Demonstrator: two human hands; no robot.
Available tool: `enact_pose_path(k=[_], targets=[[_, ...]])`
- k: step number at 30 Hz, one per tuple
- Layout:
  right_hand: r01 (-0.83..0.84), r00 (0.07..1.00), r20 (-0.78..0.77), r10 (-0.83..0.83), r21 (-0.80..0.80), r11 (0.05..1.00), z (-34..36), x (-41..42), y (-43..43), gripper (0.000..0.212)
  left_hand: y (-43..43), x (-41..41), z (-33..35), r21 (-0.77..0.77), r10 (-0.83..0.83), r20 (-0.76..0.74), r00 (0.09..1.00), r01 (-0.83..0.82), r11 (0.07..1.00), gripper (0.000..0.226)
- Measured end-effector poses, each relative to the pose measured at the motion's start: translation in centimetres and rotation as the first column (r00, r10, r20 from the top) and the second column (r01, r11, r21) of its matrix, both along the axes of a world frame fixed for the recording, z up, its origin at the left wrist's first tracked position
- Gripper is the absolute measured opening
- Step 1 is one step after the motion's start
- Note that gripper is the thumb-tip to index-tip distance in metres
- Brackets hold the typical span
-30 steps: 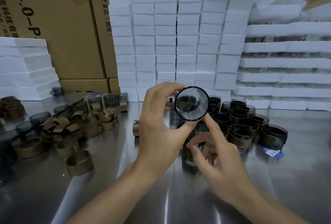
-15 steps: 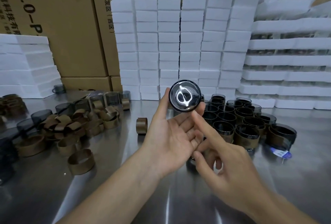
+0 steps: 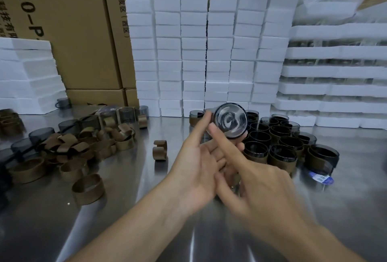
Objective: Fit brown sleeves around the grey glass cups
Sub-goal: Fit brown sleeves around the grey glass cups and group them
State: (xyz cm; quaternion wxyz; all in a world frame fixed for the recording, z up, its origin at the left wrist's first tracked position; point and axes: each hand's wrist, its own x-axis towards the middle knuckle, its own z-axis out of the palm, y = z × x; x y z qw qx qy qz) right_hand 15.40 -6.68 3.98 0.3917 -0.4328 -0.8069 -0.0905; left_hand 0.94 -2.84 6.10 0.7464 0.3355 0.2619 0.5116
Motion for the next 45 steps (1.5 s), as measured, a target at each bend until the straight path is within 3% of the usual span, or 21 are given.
enact_pose_path(k=[3, 7, 10, 12, 16, 18, 20, 22, 24, 27, 29, 31, 33, 34, 36, 38, 40, 43, 45], targets=[[-0.02, 0.992, -0.126, 0.011, -0.066, 0.998, -0.1, 0.4, 0.6, 0.092, 0.3, -0.1, -0.2, -0.027, -0.002, 0.038, 0.999, 0.003, 1.0, 0.076], [-0.037, 0.998, -0.048, 0.037, 0.01, 0.999, 0.1, 0.1, 0.6, 0.091, 0.8, -0.3, -0.5, 0.015, 0.002, 0.043, 0.999, -0.002, 1.0, 0.07], [-0.121, 0.974, -0.206, 0.099, -0.101, 0.987, -0.3, 0.7, 1.3, 0.092, 0.8, -0.3, -0.7, 0.005, -0.006, 0.027, 1.0, 0.006, 1.0, 0.073], [-0.184, 0.962, -0.224, 0.158, -0.098, 0.978, -0.3, 0.6, 1.2, 0.092, 0.8, -0.3, -0.7, 0.022, -0.006, 0.009, 1.0, 0.006, 1.0, 0.07], [-0.339, 0.858, -0.453, 0.242, -0.144, 0.93, -0.7, 0.9, 1.2, 0.096, 0.7, -0.5, -0.8, 0.114, 0.035, -0.036, 0.999, -0.031, 0.993, 0.066], [-0.326, 0.874, -0.427, 0.231, -0.164, 0.931, -0.7, 1.1, 1.3, 0.095, 0.6, -0.4, -1.0, 0.165, 0.047, -0.062, 0.997, -0.036, 0.986, 0.063], [-0.269, 0.919, -0.337, 0.204, -0.156, 0.95, -0.9, 0.9, 1.2, 0.094, 0.7, -0.2, -1.3, 0.216, 0.046, -0.12, 0.992, -0.019, 0.976, 0.042], [-0.297, 0.894, -0.393, 0.216, -0.157, 0.942, -0.9, 0.5, 1.0, 0.096, 0.6, -0.2, -1.4, 0.234, 0.034, -0.184, 0.982, 0.01, 0.972, 0.041], [-0.439, 0.747, -0.617, 0.248, -0.177, 0.881, -0.8, 0.2, 0.8, 0.096, 0.6, -0.2, -1.4, 0.263, 0.015, -0.21, 0.978, 0.042, 0.964, 0.055], [-0.705, 0.411, -0.897, 0.164, -0.198, 0.682, 0.0, -0.1, 0.8, 0.087, 0.7, -0.3, -1.3, 0.305, 0.017, -0.186, 0.982, 0.042, 0.952, 0.073], [-0.855, 0.252, -0.965, 0.068, -0.19, 0.482, 0.5, -0.2, 0.7, 0.074, 0.8, -0.3, -1.5, 0.329, 0.034, -0.204, 0.978, 0.035, 0.944, 0.079], [-0.956, 0.077, -0.997, -0.011, -0.077, 0.282, 1.0, 0.0, 0.7, 0.049, 1.2, -0.5, -1.8, 0.362, 0.082, -0.243, 0.967, 0.012, 0.932, 0.079], [-0.988, -0.051, -0.996, -0.072, 0.039, 0.15, 1.3, 0.5, 0.9, 0.026, 1.4, -0.7, -1.9, 0.395, 0.117, -0.275, 0.954, 0.001, 0.919, 0.081], [-0.991, -0.076, -0.993, -0.093, 0.064, 0.12, 1.4, 0.7, 0.9, 0.024, 1.5, -0.7, -2.0, 0.405, 0.136, -0.29, 0.947, -0.007, 0.914, 0.082], [-0.982, 0.0, -0.998, -0.057, -0.011, 0.189, 1.4, 1.1, 1.1, 0.043, 1.7, -0.6, -2.0, 0.417, 0.173, -0.311, 0.935, -0.029, 0.908, 0.077], [-0.891, 0.238, -0.969, 0.068, -0.19, 0.413, 1.0, 1.0, 1.2, 0.073, 1.7, -0.4, -2.0, 0.425, 0.181, -0.298, 0.937, -0.039, 0.904, 0.069], [-0.749, 0.438, -0.88, 0.186, -0.242, 0.617, 0.3, 0.9, 1.1, 0.092, 1.5, -0.1, -1.8, 0.426, 0.168, -0.264, 0.95, -0.041, 0.904, 0.064], [-0.578, 0.634, -0.72, 0.281, -0.201, 0.791, -0.5, 1.4, 1.2, 0.094, 1.2, 0.0, -1.6, 0.421, 0.166, -0.217, 0.962, -0.061, 0.905, 0.062], [-0.497, 0.677, -0.688, 0.261, -0.166, 0.852, -0.7, 1.7, 1.7, 0.082, 1.0, 0.0, -1.5, 0.435, 0.213, -0.236, 0.948, -0.092, 0.896, 0.062]])
